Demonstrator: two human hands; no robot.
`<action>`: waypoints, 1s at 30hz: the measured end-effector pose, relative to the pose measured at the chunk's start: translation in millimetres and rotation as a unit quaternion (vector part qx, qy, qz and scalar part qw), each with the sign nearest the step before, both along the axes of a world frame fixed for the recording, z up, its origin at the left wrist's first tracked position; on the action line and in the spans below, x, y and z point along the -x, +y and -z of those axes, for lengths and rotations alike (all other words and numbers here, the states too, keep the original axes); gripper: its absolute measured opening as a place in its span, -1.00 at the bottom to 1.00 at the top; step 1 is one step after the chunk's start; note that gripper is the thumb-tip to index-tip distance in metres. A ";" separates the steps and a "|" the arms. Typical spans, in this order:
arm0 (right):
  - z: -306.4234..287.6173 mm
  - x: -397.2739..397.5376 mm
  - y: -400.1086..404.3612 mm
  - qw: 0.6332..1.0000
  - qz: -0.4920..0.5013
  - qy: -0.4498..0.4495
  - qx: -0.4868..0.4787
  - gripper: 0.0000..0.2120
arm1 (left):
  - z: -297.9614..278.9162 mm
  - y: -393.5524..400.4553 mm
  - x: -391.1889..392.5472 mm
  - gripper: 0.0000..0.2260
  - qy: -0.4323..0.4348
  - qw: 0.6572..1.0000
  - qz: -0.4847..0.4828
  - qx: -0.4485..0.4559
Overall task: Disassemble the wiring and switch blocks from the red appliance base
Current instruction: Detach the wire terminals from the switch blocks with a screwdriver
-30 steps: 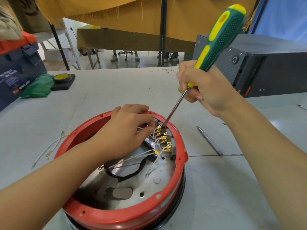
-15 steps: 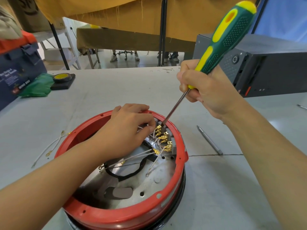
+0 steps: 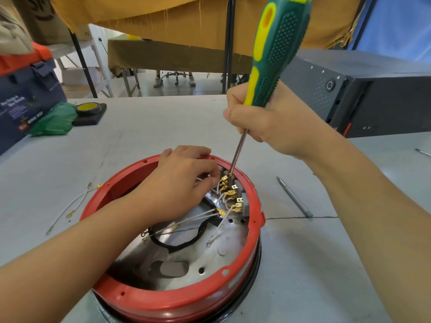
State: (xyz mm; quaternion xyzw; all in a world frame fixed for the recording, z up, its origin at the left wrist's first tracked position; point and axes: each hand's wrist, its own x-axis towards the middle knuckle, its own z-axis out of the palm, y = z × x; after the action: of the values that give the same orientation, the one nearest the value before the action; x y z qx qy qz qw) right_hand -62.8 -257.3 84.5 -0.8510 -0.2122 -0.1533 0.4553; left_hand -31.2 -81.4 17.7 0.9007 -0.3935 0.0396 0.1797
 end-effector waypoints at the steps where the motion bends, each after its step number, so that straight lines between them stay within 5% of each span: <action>1: 0.8 0.4 -1.4 1.000 0.001 0.004 -0.018 -0.65 | -0.1 0.2 0.2 -0.85 0.002 1.000 0.000 0.002; 18: 40.3 -1.1 -33.8 0.941 0.009 0.072 -0.331 -0.74 | -0.4 0.7 1.6 -0.89 0.009 1.000 -0.003 0.007; 30: 51.7 -0.3 -42.3 0.918 0.016 0.072 -0.390 -0.76 | 0.3 0.7 2.2 -0.90 0.011 1.000 -0.003 0.015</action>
State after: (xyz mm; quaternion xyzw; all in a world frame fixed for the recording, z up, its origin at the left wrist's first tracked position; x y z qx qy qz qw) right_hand -62.5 -299.6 32.7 -0.6181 -0.0887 -0.1697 0.7624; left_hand -33.3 -80.7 17.3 0.8995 -0.3881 0.0364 0.1974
